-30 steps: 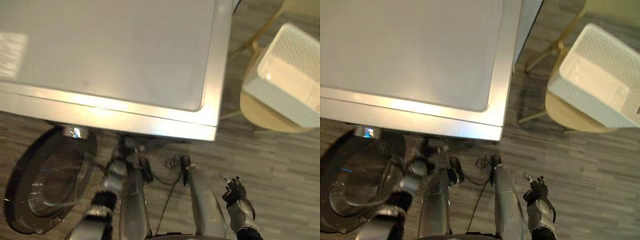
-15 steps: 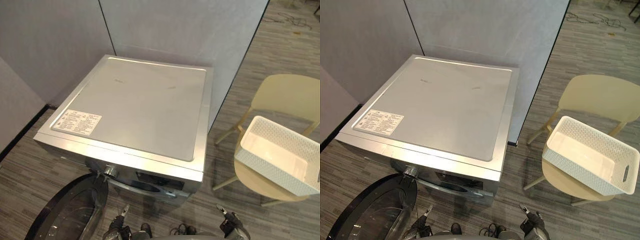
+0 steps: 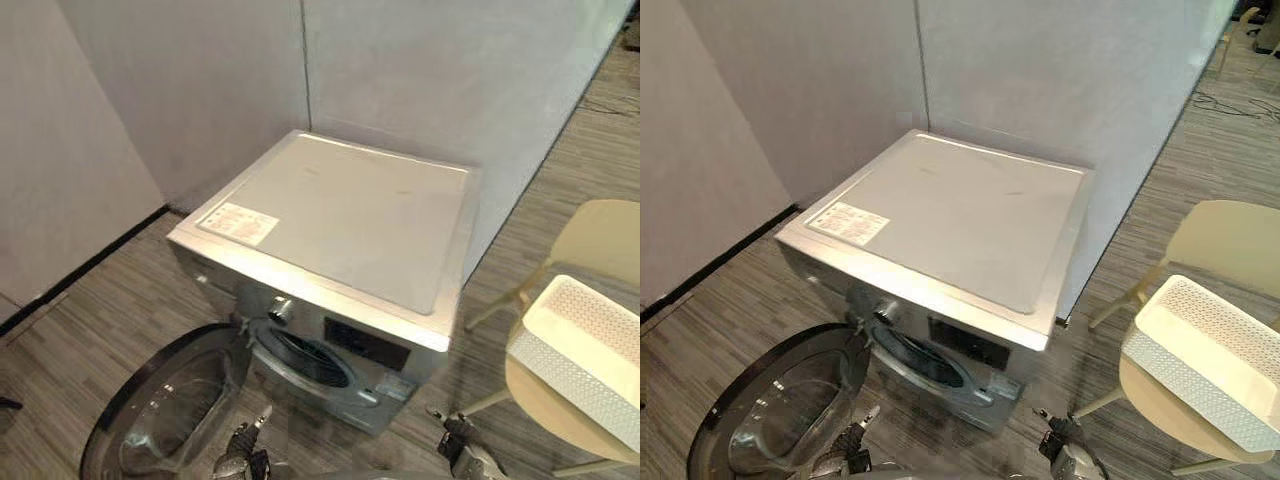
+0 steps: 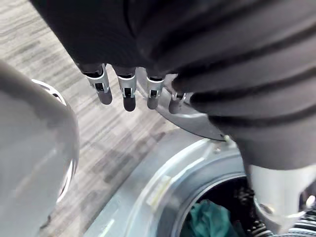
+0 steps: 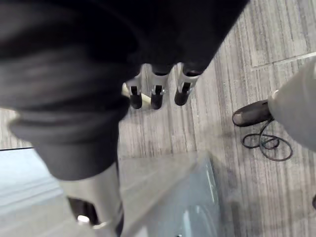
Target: Pick up the laundry basket with both hands and put the clothes into the washing machine.
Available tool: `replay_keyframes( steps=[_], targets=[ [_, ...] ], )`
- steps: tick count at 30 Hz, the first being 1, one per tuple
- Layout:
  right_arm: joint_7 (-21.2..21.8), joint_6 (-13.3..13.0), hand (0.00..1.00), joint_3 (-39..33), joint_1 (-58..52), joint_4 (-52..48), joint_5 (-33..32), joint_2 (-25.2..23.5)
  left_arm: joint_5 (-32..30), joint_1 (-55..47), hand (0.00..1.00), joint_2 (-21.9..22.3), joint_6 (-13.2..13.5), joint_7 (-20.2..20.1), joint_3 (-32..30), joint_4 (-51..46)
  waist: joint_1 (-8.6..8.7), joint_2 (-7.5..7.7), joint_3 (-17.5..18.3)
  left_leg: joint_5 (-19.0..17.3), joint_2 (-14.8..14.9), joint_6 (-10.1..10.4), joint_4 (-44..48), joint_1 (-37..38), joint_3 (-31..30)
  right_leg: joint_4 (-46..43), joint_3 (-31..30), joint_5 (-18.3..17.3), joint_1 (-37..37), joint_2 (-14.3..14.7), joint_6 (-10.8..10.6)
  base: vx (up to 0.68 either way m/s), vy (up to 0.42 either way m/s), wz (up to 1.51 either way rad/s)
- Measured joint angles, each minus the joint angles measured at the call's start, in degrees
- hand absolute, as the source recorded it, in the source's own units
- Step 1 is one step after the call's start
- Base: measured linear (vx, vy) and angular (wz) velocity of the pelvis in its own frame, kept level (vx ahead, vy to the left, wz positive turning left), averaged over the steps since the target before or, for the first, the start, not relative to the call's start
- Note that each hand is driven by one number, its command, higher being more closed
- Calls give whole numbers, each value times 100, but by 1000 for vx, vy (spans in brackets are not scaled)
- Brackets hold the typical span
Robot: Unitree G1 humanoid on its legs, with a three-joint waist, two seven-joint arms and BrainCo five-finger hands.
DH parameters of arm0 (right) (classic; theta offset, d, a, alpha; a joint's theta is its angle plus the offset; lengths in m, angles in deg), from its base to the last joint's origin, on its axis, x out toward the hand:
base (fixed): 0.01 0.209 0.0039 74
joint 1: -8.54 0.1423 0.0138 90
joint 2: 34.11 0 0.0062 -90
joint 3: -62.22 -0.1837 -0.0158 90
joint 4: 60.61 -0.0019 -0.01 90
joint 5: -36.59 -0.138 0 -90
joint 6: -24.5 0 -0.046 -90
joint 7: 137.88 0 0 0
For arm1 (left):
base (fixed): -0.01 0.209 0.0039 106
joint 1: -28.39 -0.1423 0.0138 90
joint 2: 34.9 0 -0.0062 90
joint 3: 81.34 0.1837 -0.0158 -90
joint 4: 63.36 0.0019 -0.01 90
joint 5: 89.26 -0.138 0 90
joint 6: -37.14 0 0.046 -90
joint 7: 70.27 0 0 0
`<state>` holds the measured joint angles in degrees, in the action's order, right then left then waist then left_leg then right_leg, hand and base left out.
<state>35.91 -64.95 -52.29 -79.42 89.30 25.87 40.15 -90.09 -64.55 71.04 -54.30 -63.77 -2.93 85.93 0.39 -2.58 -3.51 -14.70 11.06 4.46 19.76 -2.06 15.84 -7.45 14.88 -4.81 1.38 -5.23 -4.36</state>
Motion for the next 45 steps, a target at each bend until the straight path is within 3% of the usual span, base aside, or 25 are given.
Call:
replay_keyframes(
  steps=[1, 2, 5, 7, 11, 17, 23, 31, 32, 39, 45],
  targets=[
    [19, 5, 0, 7, -2, 73, 0, -55, -58, -29, 0, -150, -15, 1, 108, 8, 35, 146, -6, 140, -166, -81, -211, 22, -26, 49, 8, 27, -11, -101, 10, -55, 198, 54],
    [17, 4, 0, -5, -15, 149, -1, -65, -123, -59, 0, -266, -55, 0, 188, 35, 45, 199, -4, 194, -279, -119, -263, 31, -91, 152, 25, 132, 51, -158, -23, -50, 176, 43],
    [13, 1, 0, -47, -203, 184, 1, -49, -221, -55, 0, -401, -72, 5, 347, 100, 82, 185, 10, 314, -548, -229, -467, 118, -294, 297, 110, 224, 293, -331, -90, -66, 112, 42],
    [11, 11, 0, -51, -295, 237, 4, -48, -272, -55, 0, -470, -50, -5, 548, 114, 183, 261, 51, 669, -779, -279, -1001, 370, -401, 282, 226, 228, 330, -489, -91, -66, 49, 38],
    [20, 48, 0, 13, -322, 250, 13, 46, -276, -50, 0, -443, -45, -16, 755, 302, 192, 206, 45, 1529, -954, -301, -2560, 797, -111, 276, 25, 315, -151, -489, -148, -117, -4, -21],
    [28, 33, 0, 352, -356, 156, -8, 76, -390, 28, 0, -472, 14, -22, 762, 334, 218, 325, -32, 1505, -900, -279, -2556, 515, 346, 364, -497, 531, -591, -377, -180, -109, 0, -46],
    [145, 27, 0, 336, -481, 160, -292, -20, -388, 142, 0, -580, 2, -19, 728, 320, 226, 513, -95, 1443, -923, -309, -2529, 446, 250, 174, -690, 381, -689, -352, -198, 43, 10, 5],
    [259, 18, 0, 68, -315, 191, -460, -23, -321, 174, 0, -533, -4, -22, 670, 345, 186, 507, -15, 1454, -890, -333, -2517, 623, 166, 682, -887, 523, -321, -175, -77, 162, -23, 0],
    [262, 93, 0, 129, -531, 445, -217, 24, -321, 164, 0, -410, -48, -25, 642, 600, 180, 464, 210, 1181, -906, -311, -2370, 873, 1, 675, -1139, 382, -55, -178, -84, 0, 0, 0],
    [264, 92, 0, 125, -599, 444, -222, 23, -320, 122, 0, -410, -44, -24, 628, 597, 177, 449, 194, 1181, -904, -311, -2360, 809, -30, 672, -1068, 380, -97, -182, -86, 0, 0, 2],
    [274, 80, 0, -48, -600, 432, -220, 59, -218, 93, 0, -432, -37, -14, 230, 582, 163, 429, 44, 1179, -883, -305, -2277, 642, -136, 659, -938, 377, -177, -189, -105, 0, -34, 10]
  ],
)
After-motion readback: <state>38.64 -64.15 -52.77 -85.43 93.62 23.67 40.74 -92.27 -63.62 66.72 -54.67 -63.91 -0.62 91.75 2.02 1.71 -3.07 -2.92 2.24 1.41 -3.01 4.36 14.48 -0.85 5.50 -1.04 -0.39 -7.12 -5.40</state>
